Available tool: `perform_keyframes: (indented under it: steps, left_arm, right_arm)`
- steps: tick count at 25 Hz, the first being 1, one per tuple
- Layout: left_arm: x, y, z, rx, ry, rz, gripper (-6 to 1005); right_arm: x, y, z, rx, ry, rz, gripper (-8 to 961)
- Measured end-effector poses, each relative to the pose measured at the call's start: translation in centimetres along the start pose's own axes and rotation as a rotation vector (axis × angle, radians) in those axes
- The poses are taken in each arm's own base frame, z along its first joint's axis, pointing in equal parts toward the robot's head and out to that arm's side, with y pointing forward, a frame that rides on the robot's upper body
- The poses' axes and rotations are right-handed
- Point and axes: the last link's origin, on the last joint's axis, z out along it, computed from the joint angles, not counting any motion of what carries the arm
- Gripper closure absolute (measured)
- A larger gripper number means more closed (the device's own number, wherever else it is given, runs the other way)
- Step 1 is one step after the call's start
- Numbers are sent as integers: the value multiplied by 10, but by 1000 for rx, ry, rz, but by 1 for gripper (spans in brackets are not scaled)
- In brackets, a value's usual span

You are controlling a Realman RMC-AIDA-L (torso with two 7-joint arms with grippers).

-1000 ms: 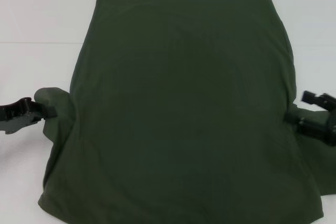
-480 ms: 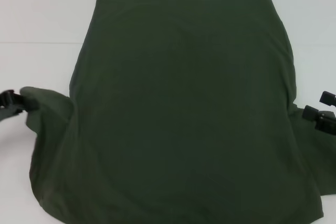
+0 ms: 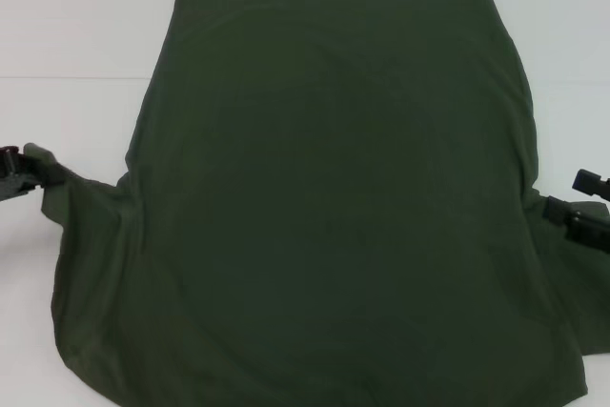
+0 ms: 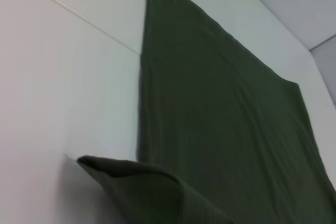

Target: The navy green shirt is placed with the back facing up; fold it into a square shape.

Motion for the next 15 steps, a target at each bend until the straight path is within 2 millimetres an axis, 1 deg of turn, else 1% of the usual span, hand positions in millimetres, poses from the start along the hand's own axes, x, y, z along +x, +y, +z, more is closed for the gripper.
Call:
perform_keyframes:
  steps: [5, 12, 13, 15]
  left_arm:
    - [0, 11, 8, -34, -39, 26, 985]
    - [-8, 33, 31, -88, -105, 61, 985]
    - [-10, 38, 37, -99, -118, 69, 984]
    - [-11, 41, 40, -107, -125, 73, 984]
  right_arm:
    - [0, 2, 4, -12, 6, -2, 36]
    - [1, 4, 9, -31, 21, -6, 37]
    - [1, 4, 9, -32, 22, -6, 37]
    - [1, 4, 10, -33, 24, -7, 37]
